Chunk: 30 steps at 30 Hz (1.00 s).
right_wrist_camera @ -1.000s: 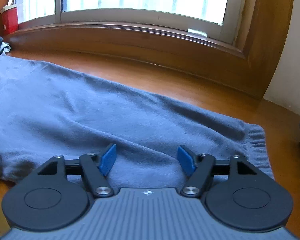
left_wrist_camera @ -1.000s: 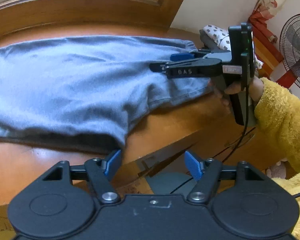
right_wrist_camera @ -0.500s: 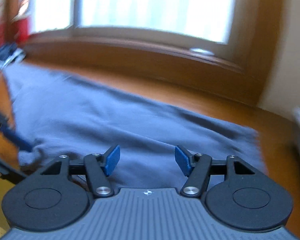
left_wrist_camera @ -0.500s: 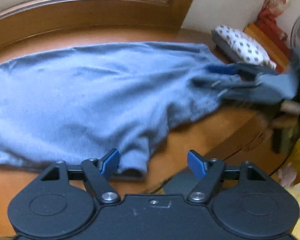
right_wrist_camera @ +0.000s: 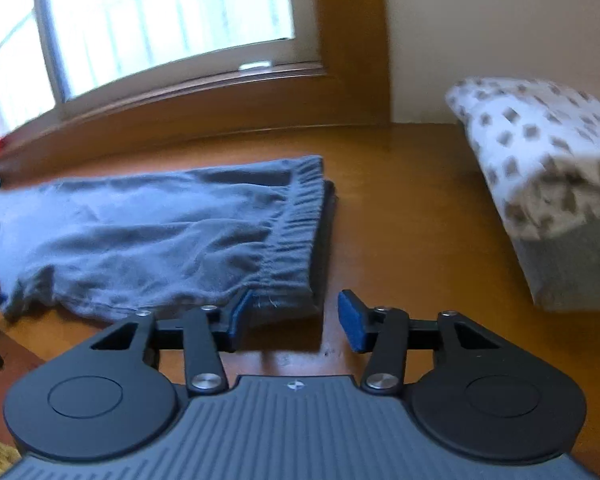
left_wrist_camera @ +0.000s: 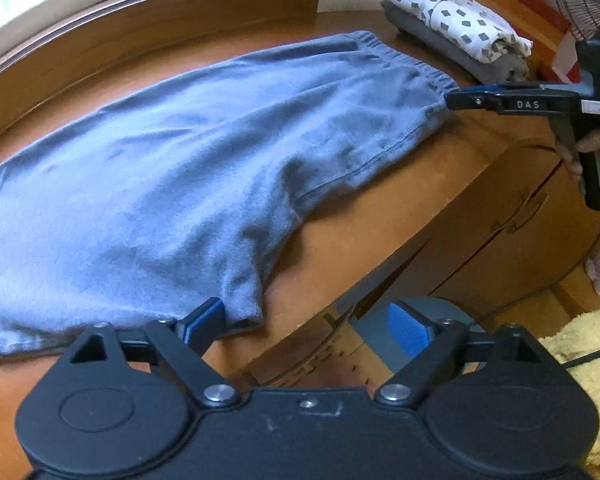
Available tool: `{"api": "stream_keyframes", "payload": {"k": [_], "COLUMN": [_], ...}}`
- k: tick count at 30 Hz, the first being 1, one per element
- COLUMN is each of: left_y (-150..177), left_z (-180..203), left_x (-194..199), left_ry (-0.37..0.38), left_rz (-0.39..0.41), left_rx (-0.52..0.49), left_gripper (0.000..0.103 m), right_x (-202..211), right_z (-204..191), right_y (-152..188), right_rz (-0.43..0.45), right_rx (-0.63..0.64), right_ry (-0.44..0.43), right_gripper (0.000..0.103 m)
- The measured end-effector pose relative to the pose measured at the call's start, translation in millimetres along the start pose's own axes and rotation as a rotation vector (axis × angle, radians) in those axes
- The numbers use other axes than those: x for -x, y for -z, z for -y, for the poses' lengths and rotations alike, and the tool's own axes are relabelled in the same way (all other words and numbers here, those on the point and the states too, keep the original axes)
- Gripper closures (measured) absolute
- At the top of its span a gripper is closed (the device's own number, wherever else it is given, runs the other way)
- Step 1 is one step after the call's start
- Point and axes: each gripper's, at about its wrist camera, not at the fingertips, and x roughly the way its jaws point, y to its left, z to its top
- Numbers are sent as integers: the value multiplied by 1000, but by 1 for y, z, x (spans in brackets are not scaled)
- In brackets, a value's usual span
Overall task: Fold clothes
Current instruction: 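Grasp the elastic waistband with the right gripper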
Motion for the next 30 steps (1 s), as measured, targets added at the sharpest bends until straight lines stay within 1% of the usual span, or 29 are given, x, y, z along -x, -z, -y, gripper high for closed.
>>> {"api": "stream_keyframes", "payload": {"k": [1,2,3,5,6,8,10,12,13,15,16,17,19,20,23,25,26,27,28,29,30], "left_y": [1,2,2,2,2,2,4,5,6,6,5,4,-1,-5,-22,-31,-32,-31,-29,-28,-26], "left_z": [-2,-3,-4,-3,-2,1,1,1,1,1,0,-3,-10,-12,-8,-9,-10,-9,-5,-1,5], "left_x": [1,1,2,1,2,3,4,4,5,5,6,10,21,26,27,12,3,-4,-8,-10,-12], "left_ry": [3,5,6,1,-1,-2,12,20,20,19,24,49,117,127,58,36,31,21,7,-11,-31], "left_rz": [2,3,5,5,3,-3,-11,-14,-15,-21,-26,-16,22,47,98,63,24,-2,-14,-24,-32], "left_rx": [16,31,43,55,54,43,37,35,33,37,53,78,135,137,60,44,45,31,8,-21,-53], "left_gripper": [16,16,16,16,16,16,16,15,15,15,19,23,23,23,22,22,22,23,22,21,21], "right_x": [-2,-2,-2,2,7,16,20,13,8,-2,-4,-6,-3,-2,-2,-2,1,4,9,8,1], "right_z": [-2,-5,-7,-12,-12,-13,-13,-5,-1,5,5,5,7,8,8,7,6,1,-3,-2,5], "right_y": [-1,-2,-3,-6,-8,-15,-26,-32,-31,-26,-24,-21,-21,-21,-21,-22,-23,-27,-31,-35,-33], "right_rz": [-3,-8,-13,1,13,37,58,34,12,-54,-55,-55,-47,-44,-44,-37,-22,7,21,10,-34], "right_rx": [29,57,84,121,127,124,134,120,133,175,195,214,213,213,222,226,225,230,236,238,244], "right_ry": [-6,-6,-6,15,29,62,103,132,160,182,187,191,178,174,169,169,175,191,221,247,292], "right_gripper": [62,74,78,92,94,96,96,96,96,96,96,96,96,96,96,96,96,96,96,103,103]}}
